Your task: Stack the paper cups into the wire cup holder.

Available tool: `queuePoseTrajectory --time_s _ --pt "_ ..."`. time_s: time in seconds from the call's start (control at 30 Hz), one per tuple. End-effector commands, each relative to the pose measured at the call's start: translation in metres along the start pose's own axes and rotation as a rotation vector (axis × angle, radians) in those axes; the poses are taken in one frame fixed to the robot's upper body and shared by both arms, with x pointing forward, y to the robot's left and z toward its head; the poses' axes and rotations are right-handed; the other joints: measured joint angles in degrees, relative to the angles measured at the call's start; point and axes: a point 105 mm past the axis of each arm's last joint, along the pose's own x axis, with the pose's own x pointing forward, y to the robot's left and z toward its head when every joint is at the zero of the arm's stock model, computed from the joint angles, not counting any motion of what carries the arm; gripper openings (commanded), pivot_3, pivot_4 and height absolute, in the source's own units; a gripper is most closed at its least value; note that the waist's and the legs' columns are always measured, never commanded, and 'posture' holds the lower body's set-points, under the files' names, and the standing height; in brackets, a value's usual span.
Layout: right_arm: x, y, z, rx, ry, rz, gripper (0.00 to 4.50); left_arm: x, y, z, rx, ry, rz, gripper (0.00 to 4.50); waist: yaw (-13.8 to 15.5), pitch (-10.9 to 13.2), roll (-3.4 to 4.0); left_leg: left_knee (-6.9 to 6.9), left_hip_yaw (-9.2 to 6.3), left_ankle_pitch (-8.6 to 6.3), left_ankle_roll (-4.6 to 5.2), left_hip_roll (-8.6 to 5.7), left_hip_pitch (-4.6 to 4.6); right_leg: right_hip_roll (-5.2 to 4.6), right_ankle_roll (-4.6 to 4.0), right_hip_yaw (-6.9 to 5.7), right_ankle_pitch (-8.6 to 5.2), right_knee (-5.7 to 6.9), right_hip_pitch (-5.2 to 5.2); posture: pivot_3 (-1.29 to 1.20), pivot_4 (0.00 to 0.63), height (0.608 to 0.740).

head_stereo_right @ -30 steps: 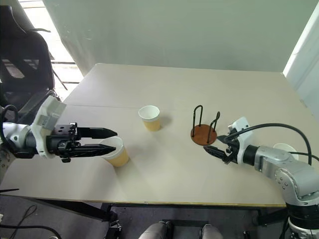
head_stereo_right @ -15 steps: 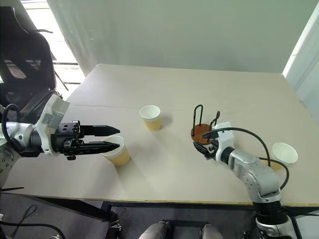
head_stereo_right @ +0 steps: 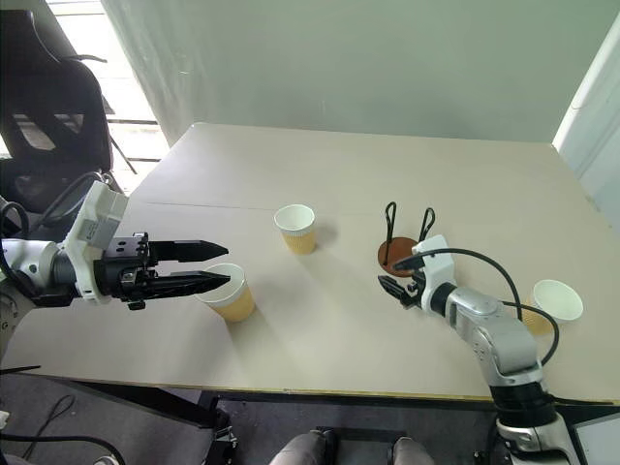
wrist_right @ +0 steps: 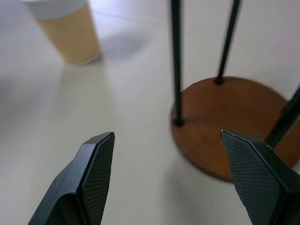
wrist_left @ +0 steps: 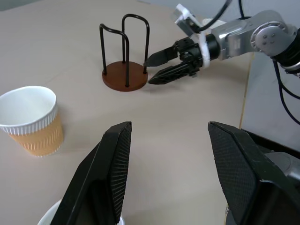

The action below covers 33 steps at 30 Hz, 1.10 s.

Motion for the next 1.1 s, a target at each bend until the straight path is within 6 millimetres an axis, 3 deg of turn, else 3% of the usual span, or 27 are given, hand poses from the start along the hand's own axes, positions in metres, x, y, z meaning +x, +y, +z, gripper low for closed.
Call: queuePoseTrajectory --time_s 0.03,0.17,0.4,0.67,0.8,1.07,1.1 --pt "-0.013 -0.004 0.009 -0.027 -0.028 0.003 3.72 -0.006 -0.001 0.01 0.043 -0.016 0.019 2.76 -0.05 0.0 -0.01 0.0 0.0 0.0 0.0 0.0 0.0 0.0 0.0 0.0 0.0 -0.02 0.0 0.0 0.15 0.74" --pt "-0.014 -0.029 0.005 -0.029 -0.011 -0.114 3.72 -0.003 0.0 0.011 0.045 -0.018 0.018 2.76 -0.07 0.0 -0.01 0.0 0.0 0.01 -0.01 0.0 0.02 0.0 0.0 0.0 0.0 -0.01 0.0 0.0 0.15 0.74" --pt "0.004 -0.042 0.012 -0.027 -0.062 -0.202 3.72 -0.001 0.002 0.012 0.051 -0.022 0.015 2.76 -0.37 0.01 0.01 -0.01 0.0 0.01 -0.01 0.02 0.14 0.0 -0.07 0.01 0.04 0.09 0.0 0.0 0.15 0.74" --pt "0.026 -0.037 0.036 -0.048 -0.151 -0.164 3.72 -0.001 0.001 0.013 0.057 -0.019 0.022 2.76 -0.22 0.01 0.02 -0.01 0.0 0.01 -0.01 0.02 0.12 0.0 -0.14 0.01 0.08 0.06 -0.02 0.0 0.15 0.74" --pt "0.023 -0.039 0.037 -0.058 -0.152 -0.163 2.84 -0.003 0.0 0.012 0.056 -0.016 0.034 2.81 0.05 0.01 0.02 -0.01 0.0 0.01 -0.01 0.01 0.06 0.0 -0.14 0.0 0.08 0.04 -0.02 0.0 0.15 0.74" --pt "0.02 -0.043 0.038 -0.071 -0.149 -0.163 0.04 -0.004 0.0 0.011 0.057 -0.018 0.044 2.81 -0.04 0.01 0.02 -0.01 0.0 -0.01 -0.01 0.01 0.03 0.0 -0.13 -0.01 0.08 -0.01 -0.03 0.0 0.15 0.74" --pt "0.02 -0.043 0.038 -0.072 -0.15 -0.163 0.04 -0.004 0.001 0.011 0.057 -0.018 0.044 2.81 -0.04 0.01 0.02 -0.01 0.0 -0.01 -0.01 0.01 0.04 0.0 -0.13 -0.01 0.08 0.0 -0.03 0.0 0.15 0.74"
